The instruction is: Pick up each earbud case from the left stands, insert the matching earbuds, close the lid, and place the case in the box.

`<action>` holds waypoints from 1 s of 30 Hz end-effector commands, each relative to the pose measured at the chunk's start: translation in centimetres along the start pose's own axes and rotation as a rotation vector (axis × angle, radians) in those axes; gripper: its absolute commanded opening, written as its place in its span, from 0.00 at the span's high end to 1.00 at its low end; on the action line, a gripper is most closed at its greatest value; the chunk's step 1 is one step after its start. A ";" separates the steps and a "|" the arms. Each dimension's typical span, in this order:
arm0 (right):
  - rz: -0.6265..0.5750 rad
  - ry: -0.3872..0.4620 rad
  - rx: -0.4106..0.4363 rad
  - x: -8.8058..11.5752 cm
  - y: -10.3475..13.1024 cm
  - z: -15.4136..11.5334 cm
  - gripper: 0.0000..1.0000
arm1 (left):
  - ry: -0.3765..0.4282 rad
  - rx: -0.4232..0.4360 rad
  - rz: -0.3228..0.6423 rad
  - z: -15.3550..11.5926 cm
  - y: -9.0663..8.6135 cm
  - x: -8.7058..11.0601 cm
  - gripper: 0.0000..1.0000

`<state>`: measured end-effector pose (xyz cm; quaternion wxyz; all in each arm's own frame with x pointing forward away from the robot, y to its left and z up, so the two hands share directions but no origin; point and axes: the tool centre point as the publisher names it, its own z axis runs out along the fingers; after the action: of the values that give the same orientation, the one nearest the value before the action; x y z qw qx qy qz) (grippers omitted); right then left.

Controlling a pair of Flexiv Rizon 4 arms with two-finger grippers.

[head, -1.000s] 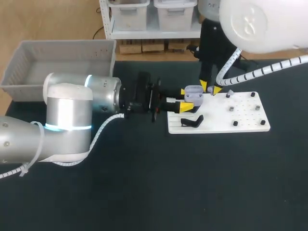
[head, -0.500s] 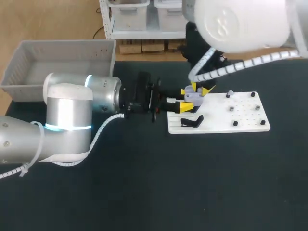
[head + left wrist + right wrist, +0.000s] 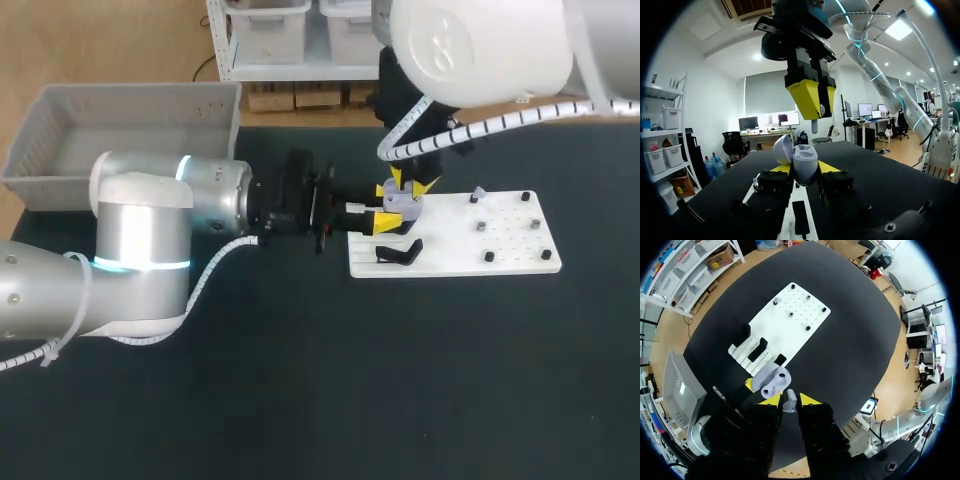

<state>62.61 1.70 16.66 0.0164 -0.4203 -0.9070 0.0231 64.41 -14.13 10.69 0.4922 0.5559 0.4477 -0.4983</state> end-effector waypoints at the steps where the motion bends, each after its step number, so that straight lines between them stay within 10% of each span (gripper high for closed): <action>1: 0.004 -0.001 -0.003 -0.1 0.2 0.3 1.00 | -0.001 -0.005 0.002 0.0 -0.1 0.0 1.00; 30: 0.014 0.022 -0.008 -1.4 0.8 1.6 1.00 | -0.001 -0.005 0.002 0.0 -0.1 0.0 1.00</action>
<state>63.96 1.22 15.12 0.0242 -0.4271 -0.9038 0.0157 64.40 -14.14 10.68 0.4921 0.5559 0.4477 -0.4983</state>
